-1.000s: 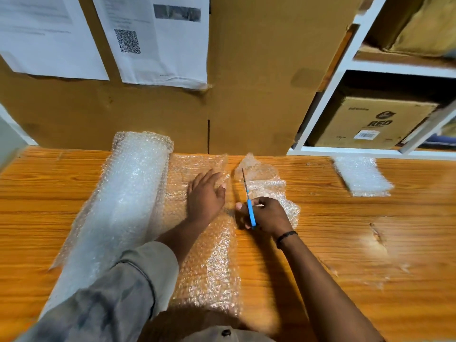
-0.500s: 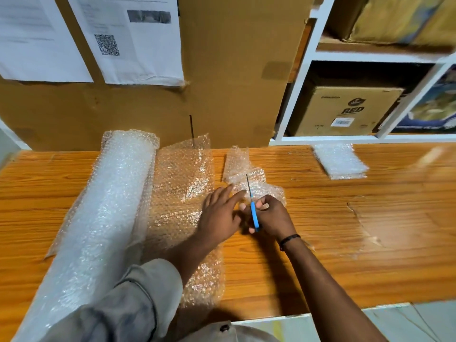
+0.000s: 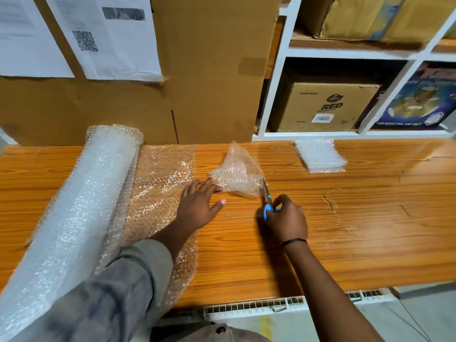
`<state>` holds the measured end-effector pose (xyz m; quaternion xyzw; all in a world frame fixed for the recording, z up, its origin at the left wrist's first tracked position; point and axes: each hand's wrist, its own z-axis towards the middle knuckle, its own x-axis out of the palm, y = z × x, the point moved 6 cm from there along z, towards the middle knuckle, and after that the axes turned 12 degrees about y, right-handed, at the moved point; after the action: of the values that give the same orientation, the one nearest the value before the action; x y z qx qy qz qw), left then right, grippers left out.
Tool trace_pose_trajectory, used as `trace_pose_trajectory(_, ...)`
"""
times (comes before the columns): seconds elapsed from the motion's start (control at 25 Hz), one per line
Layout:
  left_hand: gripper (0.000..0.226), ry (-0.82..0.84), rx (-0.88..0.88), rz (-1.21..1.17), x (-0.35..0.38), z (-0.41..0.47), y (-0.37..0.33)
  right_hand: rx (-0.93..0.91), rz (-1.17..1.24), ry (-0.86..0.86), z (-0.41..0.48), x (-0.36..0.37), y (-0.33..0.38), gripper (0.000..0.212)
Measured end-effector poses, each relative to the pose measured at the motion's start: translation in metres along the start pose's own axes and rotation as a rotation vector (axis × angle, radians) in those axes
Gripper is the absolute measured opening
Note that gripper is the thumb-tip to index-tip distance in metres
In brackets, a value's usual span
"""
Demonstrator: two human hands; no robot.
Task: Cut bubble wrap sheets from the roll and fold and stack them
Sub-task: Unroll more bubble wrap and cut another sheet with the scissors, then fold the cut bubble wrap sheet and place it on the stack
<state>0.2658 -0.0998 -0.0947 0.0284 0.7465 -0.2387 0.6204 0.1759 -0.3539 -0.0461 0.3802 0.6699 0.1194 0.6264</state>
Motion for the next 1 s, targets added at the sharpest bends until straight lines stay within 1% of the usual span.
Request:
trace_pose_trajectory(0.12,0.052,-0.012,-0.043,0.013,-0.002,-0.001,-0.007,-0.015,-0.26,0.02,-0.006,-0.002,-0.002,0.02)
trace_pose_trajectory(0.2,0.05,-0.033,-0.086,-0.006,-0.003,0.001,-0.011,-0.029,-0.406,0.043,-0.009,-0.001,0.0,0.019)
trace_pose_trajectory(0.28,0.052,-0.093,-0.124,-0.05,-0.008,0.002,-0.016,-0.047,-0.48,0.061,-0.012,-0.001,0.002,0.02)
trace_pose_trajectory(0.32,0.053,-0.152,-0.129,-0.031,-0.013,0.002,-0.02,-0.058,-0.5,0.071,-0.015,-0.001,0.003,0.021)
trace_pose_trajectory(0.4,0.045,-0.299,-0.094,0.077,-0.024,-0.001,-0.033,-0.093,-0.525,0.085,-0.022,0.002,0.005,0.022)
trace_pose_trajectory(0.44,0.039,-0.353,-0.04,0.115,-0.029,-0.002,-0.044,-0.106,-0.533,0.093,-0.025,0.004,0.005,0.022)
trace_pose_trajectory(0.48,0.039,-0.359,0.037,0.132,-0.031,-0.001,-0.055,-0.113,-0.537,0.092,-0.028,0.004,0.005,0.022)
trace_pose_trajectory(0.52,0.047,-0.311,0.117,0.137,-0.031,0.002,-0.066,-0.111,-0.535,0.089,-0.029,0.005,0.005,0.023)
trace_pose_trajectory(0.56,0.056,-0.228,0.179,0.143,-0.028,0.006,-0.076,-0.104,-0.532,0.09,-0.029,0.005,0.005,0.023)
trace_pose_trajectory(0.6,0.061,-0.151,0.219,0.157,-0.023,0.01,-0.084,-0.099,-0.531,0.096,-0.029,0.005,0.005,0.023)
trace_pose_trajectory(0.64,0.063,-0.105,0.242,0.173,-0.018,0.011,-0.088,-0.095,-0.532,0.107,-0.028,0.005,0.006,0.023)
trace_pose_trajectory(0.72,0.059,-0.087,0.228,0.125,-0.013,0.011,-0.085,-0.088,-0.53,0.136,-0.027,0.006,0.004,0.023)
trace_pose_trajectory(0.8,0.053,-0.124,0.206,0.012,-0.008,0.004,-0.074,-0.078,-0.522,0.129,-0.027,0.004,0.0,0.023)
trace_pose_trajectory(0.92,0.032,-0.115,0.209,-0.052,-0.001,-0.002,-0.058,-0.06,-0.518,0.096,-0.027,-0.001,-0.002,0.027)
trace_pose_trajectory(1.0,0.024,-0.098,0.183,-0.084,-0.003,-0.006,-0.054,-0.045,-0.54,0.105,-0.026,-0.002,0.0,0.031)
